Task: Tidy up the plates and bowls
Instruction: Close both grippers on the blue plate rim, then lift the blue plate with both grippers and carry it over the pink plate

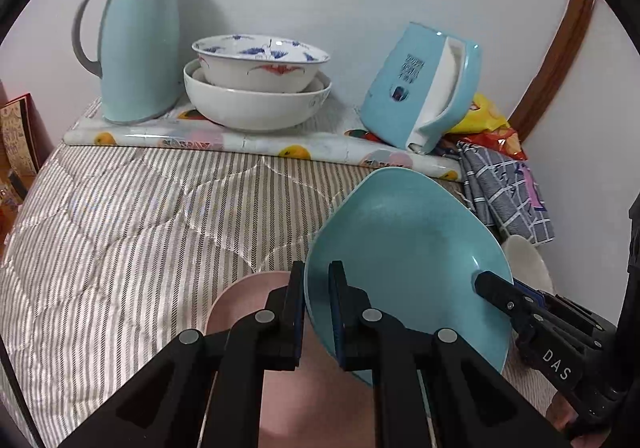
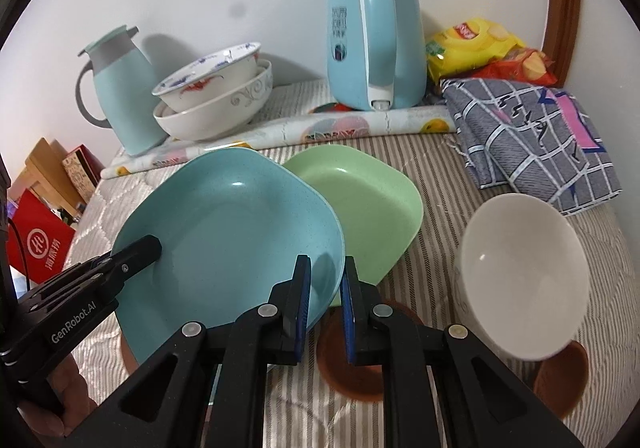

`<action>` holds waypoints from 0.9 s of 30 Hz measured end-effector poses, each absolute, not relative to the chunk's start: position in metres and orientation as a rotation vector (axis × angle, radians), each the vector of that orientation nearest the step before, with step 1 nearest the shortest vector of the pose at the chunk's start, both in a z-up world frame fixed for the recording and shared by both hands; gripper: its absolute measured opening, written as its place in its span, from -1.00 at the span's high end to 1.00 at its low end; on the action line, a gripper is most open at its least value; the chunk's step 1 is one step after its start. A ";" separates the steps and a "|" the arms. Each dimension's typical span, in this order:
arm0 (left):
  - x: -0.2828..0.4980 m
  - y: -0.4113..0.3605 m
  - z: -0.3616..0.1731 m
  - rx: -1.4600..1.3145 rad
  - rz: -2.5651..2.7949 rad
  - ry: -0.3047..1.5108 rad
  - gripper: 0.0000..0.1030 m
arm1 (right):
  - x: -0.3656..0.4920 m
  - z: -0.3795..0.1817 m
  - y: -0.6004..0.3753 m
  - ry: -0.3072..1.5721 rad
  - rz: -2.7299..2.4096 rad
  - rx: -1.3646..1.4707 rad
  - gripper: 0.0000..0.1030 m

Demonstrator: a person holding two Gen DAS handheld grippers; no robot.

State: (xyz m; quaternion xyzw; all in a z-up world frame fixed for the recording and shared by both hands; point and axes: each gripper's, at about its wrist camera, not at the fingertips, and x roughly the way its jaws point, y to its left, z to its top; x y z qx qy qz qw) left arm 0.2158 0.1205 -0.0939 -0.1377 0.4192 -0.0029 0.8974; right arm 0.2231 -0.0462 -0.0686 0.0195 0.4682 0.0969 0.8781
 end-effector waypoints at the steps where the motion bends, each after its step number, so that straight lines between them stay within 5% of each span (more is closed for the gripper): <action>1: 0.211 0.120 -0.091 -0.286 -0.007 0.863 0.78 | 0.220 -0.066 -0.047 0.973 0.201 0.040 0.72; 27: 0.117 0.120 -0.075 -0.282 0.043 0.844 0.79 | 0.126 -0.043 -0.042 0.923 0.219 0.056 0.75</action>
